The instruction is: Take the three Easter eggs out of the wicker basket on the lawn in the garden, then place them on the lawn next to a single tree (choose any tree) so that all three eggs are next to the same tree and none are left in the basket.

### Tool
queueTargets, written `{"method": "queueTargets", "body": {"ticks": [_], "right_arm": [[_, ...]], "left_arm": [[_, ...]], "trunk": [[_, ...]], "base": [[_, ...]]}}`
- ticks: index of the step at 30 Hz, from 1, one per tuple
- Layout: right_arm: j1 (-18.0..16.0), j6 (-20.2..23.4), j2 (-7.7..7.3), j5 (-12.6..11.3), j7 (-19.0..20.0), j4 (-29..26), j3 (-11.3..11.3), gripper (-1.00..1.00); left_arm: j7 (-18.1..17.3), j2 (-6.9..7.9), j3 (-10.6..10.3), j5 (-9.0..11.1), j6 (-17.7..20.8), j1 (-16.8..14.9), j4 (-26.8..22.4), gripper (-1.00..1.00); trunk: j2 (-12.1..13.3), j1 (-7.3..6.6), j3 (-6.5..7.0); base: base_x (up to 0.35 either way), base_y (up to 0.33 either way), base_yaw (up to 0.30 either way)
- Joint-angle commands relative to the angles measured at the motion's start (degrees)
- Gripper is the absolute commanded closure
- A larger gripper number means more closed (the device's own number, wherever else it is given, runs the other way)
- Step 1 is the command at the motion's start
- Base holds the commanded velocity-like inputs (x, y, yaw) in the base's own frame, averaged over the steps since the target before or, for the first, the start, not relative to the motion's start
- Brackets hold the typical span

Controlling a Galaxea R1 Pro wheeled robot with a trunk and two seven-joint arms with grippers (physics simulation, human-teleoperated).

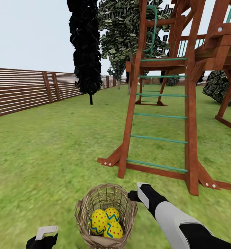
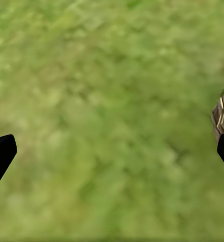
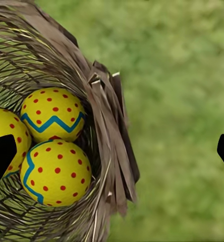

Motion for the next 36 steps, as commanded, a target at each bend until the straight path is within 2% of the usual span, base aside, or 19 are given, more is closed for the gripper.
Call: {"method": "queueTargets", "body": {"ticks": [1, 16, 22, 25, 28, 31, 36], "right_arm": [[-0.02, 0.20, 0.02, -0.61, -0.44, -0.21, -0.04, -1.00], [-0.05, 0.20, 0.02, -0.61, -0.44, -0.57, -0.04, -1.00], [-0.03, 0.20, 0.02, -0.61, -0.44, -0.57, -0.04, -1.00], [-0.05, 0.20, 0.02, -0.61, -0.44, -0.59, -0.04, -1.00], [-0.08, 0.20, 0.02, -0.61, -0.44, -0.63, -0.04, -1.00], [-0.10, 0.20, 0.02, -0.61, -0.43, -0.65, -0.04, -1.00], [-0.11, 0.06, 0.02, -0.61, -0.43, -0.86, -0.04, -1.00]], "left_arm": [[0.02, 0.00, 0.02, 0.00, 0.33, -0.01, -0.13, -1.00], [0.02, 0.00, 0.02, 0.00, 0.53, -0.01, -0.30, -1.00], [-0.05, 0.00, 0.10, 0.00, 1.09, -0.01, -1.88, -1.00], [-0.06, 0.00, 1.44, 0.00, 1.87, -0.01, -3.38, -1.00], [-0.07, 0.03, 3.35, -0.10, 5.61, 0.01, -7.43, -1.00], [-0.13, 0.04, 5.05, -0.40, 12.74, 0.25, -15.50, -1.00], [-0.08, 0.01, 5.96, -0.57, 18.29, 0.45, -22.27, -1.00]], "trunk": [[-0.44, 0.22, -0.24], [-6.46, 3.51, -2.94], [-8.86, 4.83, -4.01], [-10.07, 5.49, -4.55], [-11.27, 6.15, -5.09], [-11.67, 6.37, -5.27], [-11.67, 6.37, -5.27]], "base": [[0.000, 0.000, 0.000], [0.000, 0.000, 0.000], [0.000, 0.000, 0.000], [0.000, 0.000, 0.000], [0.000, 0.000, 0.000], [0.000, 0.000, 0.000], [0.000, 0.000, 0.000]]}}
